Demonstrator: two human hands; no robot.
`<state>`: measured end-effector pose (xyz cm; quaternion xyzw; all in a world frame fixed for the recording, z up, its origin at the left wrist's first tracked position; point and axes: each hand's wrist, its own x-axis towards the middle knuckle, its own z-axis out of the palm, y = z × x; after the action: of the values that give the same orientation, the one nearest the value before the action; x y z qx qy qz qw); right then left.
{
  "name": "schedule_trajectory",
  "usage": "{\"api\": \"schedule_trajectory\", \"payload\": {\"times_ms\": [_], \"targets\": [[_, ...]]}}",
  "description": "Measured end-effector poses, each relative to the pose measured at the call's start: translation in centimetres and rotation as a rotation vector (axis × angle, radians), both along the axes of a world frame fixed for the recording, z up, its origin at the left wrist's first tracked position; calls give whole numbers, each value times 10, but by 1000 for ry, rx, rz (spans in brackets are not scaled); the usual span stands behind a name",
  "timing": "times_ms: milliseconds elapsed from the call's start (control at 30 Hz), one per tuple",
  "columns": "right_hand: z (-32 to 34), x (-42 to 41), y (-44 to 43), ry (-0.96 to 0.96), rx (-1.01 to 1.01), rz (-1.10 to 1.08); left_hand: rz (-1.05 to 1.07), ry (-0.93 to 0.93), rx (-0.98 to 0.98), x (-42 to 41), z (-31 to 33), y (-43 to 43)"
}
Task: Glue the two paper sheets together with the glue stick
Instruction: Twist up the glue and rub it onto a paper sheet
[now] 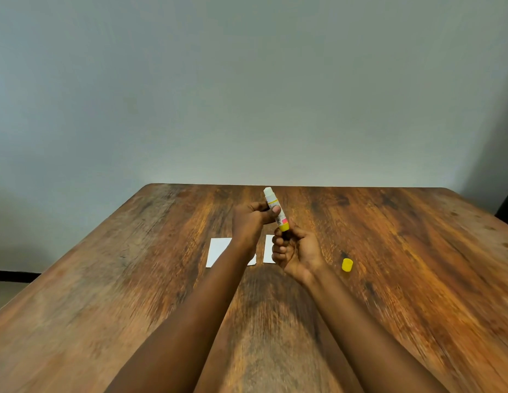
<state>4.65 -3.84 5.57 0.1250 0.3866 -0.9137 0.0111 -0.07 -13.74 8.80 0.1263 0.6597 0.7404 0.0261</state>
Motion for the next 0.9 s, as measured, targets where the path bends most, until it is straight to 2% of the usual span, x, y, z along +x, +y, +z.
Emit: {"api": "schedule_trajectory", "payload": {"times_ms": [200,300,500,633,733,900], "targets": [[-5,1,-2,94,-234,-95,-12,-14,1,-4,-13,1],[-8,-1,1,129,-195,-147,-66,-31,-13,-7,-18,3],[-19,-9,16,75,-213,-311,-250,-65,-78,-18,-34,9],[-29,-9,31,29,-218,-384,-156,-29,-366,-33,-53,13],[-34,-9,41,4,-245,-430,-76,112,-682,-44,-69,14],[-43,-11,52,-63,-176,-466,-55,281,-1026,-51,-92,14]]}}
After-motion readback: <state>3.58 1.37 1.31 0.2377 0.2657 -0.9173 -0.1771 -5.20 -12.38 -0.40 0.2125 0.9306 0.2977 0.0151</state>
